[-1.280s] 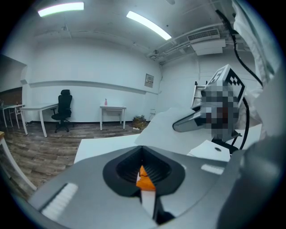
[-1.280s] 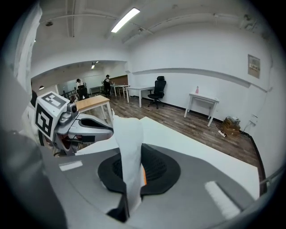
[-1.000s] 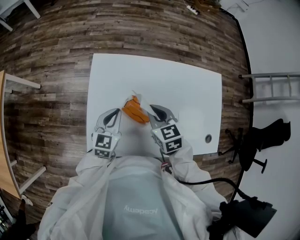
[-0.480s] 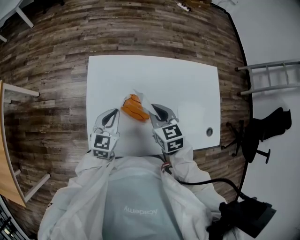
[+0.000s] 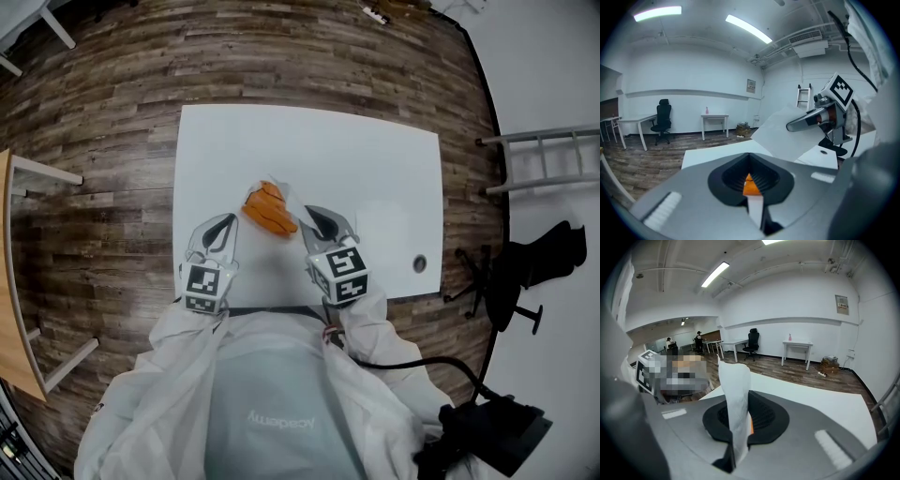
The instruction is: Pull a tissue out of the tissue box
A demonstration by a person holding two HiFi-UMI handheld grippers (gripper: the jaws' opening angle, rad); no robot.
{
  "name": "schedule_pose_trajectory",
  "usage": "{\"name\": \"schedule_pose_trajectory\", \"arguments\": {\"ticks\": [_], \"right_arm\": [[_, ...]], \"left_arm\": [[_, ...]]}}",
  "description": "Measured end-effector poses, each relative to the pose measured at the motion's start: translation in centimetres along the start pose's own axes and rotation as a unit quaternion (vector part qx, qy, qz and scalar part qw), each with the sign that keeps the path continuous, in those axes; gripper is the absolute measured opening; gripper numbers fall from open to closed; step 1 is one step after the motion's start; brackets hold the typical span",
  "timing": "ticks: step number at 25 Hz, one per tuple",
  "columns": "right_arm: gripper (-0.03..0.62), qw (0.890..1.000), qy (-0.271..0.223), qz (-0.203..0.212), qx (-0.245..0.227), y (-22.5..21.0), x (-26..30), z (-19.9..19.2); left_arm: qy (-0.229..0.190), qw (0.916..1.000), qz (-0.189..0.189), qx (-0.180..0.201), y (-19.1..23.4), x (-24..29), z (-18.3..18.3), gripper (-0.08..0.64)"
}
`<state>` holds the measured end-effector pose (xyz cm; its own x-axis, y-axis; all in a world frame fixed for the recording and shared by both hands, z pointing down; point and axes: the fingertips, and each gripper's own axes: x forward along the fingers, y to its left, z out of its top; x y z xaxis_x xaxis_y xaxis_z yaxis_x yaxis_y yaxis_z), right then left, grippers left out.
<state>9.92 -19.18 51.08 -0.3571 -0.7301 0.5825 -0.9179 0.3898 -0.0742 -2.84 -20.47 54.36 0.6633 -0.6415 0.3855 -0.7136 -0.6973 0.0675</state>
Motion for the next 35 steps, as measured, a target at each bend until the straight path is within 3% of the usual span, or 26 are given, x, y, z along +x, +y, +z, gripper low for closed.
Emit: {"name": "schedule_pose_trajectory", "arguments": {"ticks": [9, 35], "right_arm": [[0.005, 1.000, -0.023, 0.021, 0.000, 0.6, -1.9, -0.6], [0.005, 0.997, -0.065, 0.026, 0.037, 2.1, -10.7, -7.3]], "left_arm": [[0.001, 0.9996, 0.026, 0.009, -1.8, -1.7, -0.1, -0.002], [-0.026, 0.9973, 0.030, 0.062, -11.3, -6.7, 0.1, -0.002]]}}
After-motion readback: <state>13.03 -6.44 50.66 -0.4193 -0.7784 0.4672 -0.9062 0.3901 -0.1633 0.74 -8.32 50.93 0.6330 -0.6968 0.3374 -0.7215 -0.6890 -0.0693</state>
